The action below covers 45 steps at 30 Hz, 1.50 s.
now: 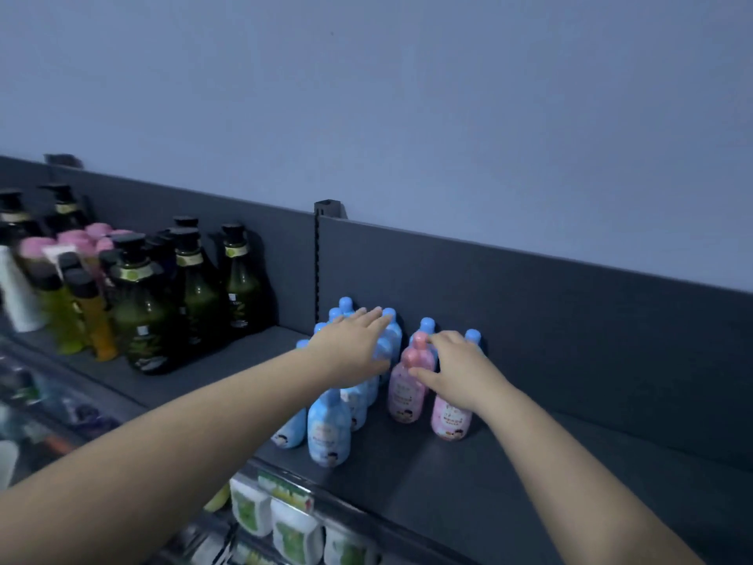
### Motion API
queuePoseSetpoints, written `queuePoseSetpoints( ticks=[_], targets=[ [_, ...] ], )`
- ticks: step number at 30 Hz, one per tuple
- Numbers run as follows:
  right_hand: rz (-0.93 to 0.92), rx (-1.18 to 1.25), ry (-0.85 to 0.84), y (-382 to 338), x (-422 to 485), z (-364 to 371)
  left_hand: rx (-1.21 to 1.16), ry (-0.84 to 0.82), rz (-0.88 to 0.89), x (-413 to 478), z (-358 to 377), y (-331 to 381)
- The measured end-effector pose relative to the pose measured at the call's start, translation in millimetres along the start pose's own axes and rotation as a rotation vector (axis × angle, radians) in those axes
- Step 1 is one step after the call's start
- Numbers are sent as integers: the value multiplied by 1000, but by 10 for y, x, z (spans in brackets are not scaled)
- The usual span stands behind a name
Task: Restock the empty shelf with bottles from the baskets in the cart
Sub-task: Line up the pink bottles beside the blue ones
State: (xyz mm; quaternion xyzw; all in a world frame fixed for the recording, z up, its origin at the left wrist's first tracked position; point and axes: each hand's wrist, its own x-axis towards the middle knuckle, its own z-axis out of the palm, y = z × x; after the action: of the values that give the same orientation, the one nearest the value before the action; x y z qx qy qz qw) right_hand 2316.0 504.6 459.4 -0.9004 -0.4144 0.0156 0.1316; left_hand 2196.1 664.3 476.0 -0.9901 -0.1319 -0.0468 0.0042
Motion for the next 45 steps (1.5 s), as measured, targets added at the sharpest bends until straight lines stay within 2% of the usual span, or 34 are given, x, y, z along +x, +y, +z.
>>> queuePoseSetpoints(
  ticks=[3,6,9,15,22,32,39,45],
  targets=[
    [-38,-82,-22,-236,110,22,-16,34,-118,-254,32,-154],
    [-149,-121,-38,-540,165,59,-2,59,-227,-566,71,-374],
    [-215,-154,-90,-892,149,129,-9,28,-347,-939,121,-630],
    [-360,-180,-68,-1622,162,258,-50,-20,-520,-1688,164,-1085],
    [-550,-199,-147,-2729,70,526,-69,4,-652,-2518,214,-1729],
    [-735,-150,-230,-4348,-194,1362,-36,-13,-797,-3788,291,-2907],
    [-809,-114,-321,-5095,-391,2026,-82,-75,-880,-4550,664,-3483],
    [-865,-133,-394,-5460,-411,2418,-154,-110,-917,-4899,982,-3748]
  ],
)
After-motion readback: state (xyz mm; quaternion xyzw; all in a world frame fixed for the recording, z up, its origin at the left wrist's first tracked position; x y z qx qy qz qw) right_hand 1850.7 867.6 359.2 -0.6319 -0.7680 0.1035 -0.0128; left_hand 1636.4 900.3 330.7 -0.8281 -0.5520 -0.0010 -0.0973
